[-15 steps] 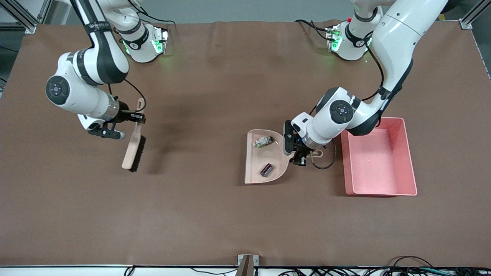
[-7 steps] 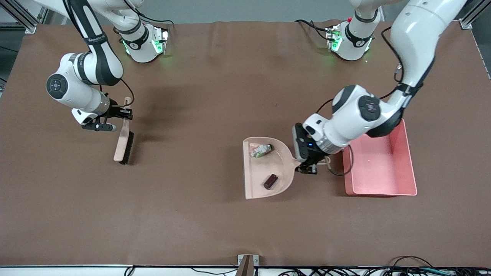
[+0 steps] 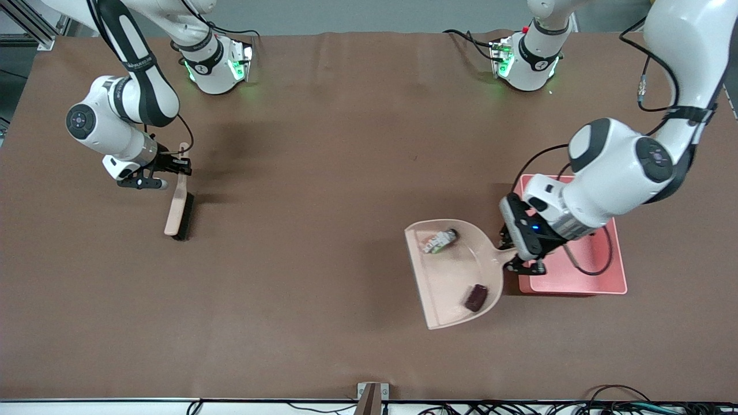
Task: Clean e-waste and dump in bin
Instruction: 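Set the brush down with the right gripper while the left gripper carries the dustpan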
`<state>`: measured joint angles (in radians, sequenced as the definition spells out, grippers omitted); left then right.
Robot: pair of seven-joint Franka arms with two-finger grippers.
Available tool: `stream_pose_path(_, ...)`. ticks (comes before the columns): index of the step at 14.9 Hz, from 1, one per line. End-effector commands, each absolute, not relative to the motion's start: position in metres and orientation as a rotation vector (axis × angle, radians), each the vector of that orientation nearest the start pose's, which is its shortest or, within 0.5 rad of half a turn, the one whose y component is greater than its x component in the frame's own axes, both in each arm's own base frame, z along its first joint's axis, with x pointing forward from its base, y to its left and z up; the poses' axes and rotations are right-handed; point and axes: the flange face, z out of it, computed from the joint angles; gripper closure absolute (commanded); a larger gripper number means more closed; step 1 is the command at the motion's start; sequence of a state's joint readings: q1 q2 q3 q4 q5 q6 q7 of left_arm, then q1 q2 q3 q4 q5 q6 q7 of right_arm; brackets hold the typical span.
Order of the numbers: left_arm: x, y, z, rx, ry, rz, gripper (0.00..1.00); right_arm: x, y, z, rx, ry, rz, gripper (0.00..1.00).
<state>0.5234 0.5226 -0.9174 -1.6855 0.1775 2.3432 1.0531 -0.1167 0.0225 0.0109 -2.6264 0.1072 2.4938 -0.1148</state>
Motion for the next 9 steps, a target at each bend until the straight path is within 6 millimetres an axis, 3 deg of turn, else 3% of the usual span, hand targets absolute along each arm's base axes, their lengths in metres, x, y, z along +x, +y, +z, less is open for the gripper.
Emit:
stream_pose_path(1, 0.659, -0.144, 0.456, -2.469, 2.013, -0.621, 1.00, 0.403, -0.048, 0.237, -3.066, 0.111, 0.191, 0.61)
stream_pose_path(3, 0.659, -0.114, 0.456, -2.504, 1.995, -0.534, 1.00, 0.404, -0.048, 0.236, -3.066, 0.111, 0.189, 0.56)
stream_pose_path(5, 0.660, -0.078, 0.463, -2.487, 2.002, -0.472, 1.00, 0.406, -0.048, 0.238, -3.066, 0.110, 0.186, 0.29)
stream_pose_path(7, 0.659, -0.038, 0.460, -2.475, 2.021, -0.392, 1.00, 0.413, -0.048, 0.244, -3.068, 0.109, 0.170, 0.09)
stream_pose_path(8, 0.658, -0.017, 0.459, -2.456, 2.043, -0.379, 1.00, 0.418, -0.048, 0.248, -3.069, 0.120, 0.152, 0.00)
stream_pose_path(9, 0.658, 0.007, 0.455, -2.438, 2.062, -0.375, 1.00, 0.422, -0.049, 0.252, -3.071, 0.132, 0.126, 0.00)
